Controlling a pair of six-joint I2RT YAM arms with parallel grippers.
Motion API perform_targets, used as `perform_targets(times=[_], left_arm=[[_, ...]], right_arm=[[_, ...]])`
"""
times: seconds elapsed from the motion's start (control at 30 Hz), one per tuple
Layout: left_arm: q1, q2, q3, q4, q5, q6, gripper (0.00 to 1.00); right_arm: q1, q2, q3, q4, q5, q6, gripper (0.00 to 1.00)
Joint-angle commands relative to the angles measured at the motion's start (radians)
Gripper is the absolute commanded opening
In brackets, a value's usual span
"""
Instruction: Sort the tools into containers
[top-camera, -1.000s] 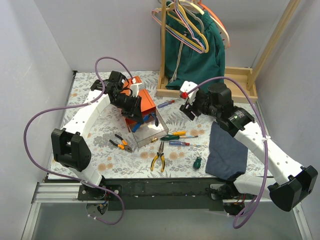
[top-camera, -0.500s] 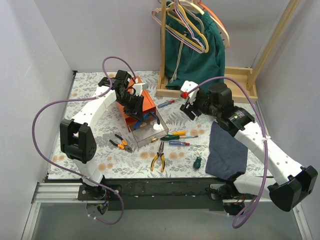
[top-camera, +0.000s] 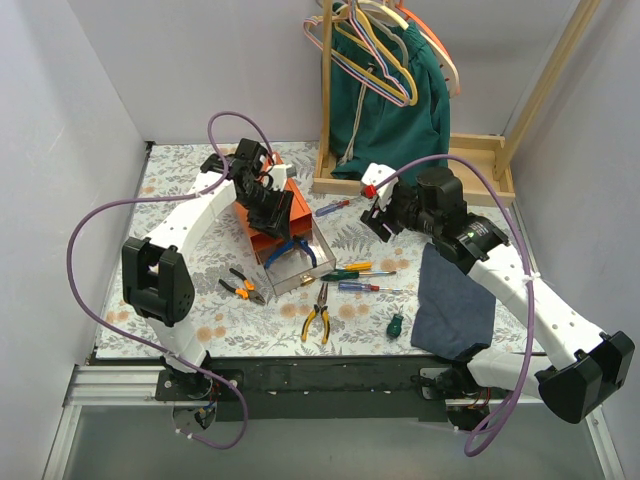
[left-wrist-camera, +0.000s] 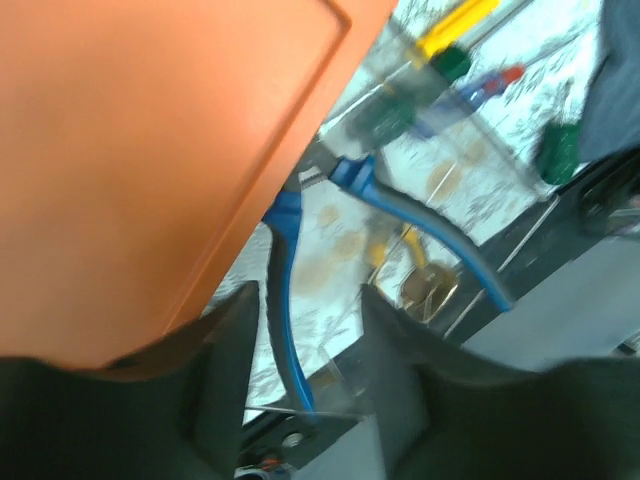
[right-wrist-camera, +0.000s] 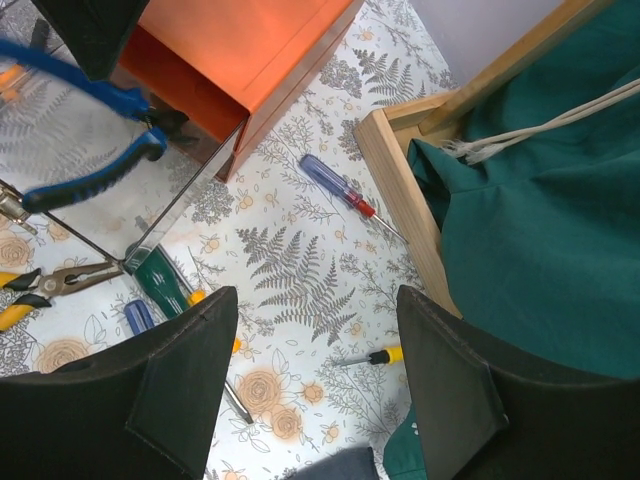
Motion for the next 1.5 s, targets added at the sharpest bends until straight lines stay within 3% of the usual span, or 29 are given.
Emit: perform_targets(times=[0.0, 0.1, 0.2, 0.37, 0.53, 0.9, 1.1, 1.23, 1.37, 1.47], left_arm=[[-0.002, -0.066, 0.090, 0.024, 0.045, -0.004, 0.50], [-0.002, -0.061, 0.133, 0.035, 0.134, 0.003, 0.63], [-0.002, -0.050, 0.191, 0.052, 0.178, 0.014, 0.66], [0.007, -0.011, 0.245, 0.114, -0.044, 0.032, 0.67], [0.096, 0.042, 0.265, 0.165, -0.082, 0.022, 0.68], [0.165, 0.149, 0.235, 0.181, -0.049, 0.002, 0.38], [0.167, 0.172, 0.231, 0.185, -0.043, 0.000, 0.33], [0.167, 0.166, 0.309, 0.177, -0.048, -0.003, 0.37], [0.172, 0.090, 0.353, 0.197, -0.132, -0.004, 0.55], [0.225, -0.019, 0.280, 0.220, -0.132, 0.005, 0.58]], right_arm=[[-0.007, 0.005, 0.014, 0.034, -0.015, 0.011, 0.73], [-0.005, 0.017, 0.036, 0.020, -0.016, 0.009, 0.73], [-0.005, 0.028, 0.043, 0.002, -0.018, -0.003, 0.73], [-0.015, 0.011, -0.038, -0.061, -0.115, -0.095, 0.73], [-0.015, -0.030, -0.182, -0.132, -0.211, -0.138, 0.73], [-0.022, -0.053, -0.346, -0.141, -0.245, -0.104, 0.72], [-0.027, -0.068, -0.383, -0.117, -0.235, -0.120, 0.72], [-0.028, -0.085, -0.369, -0.120, -0.274, -0.167, 0.72], [-0.027, -0.059, -0.305, -0.085, -0.210, -0.042, 0.72], [-0.028, -0.039, -0.265, -0.063, -0.190, 0.060, 0.72]])
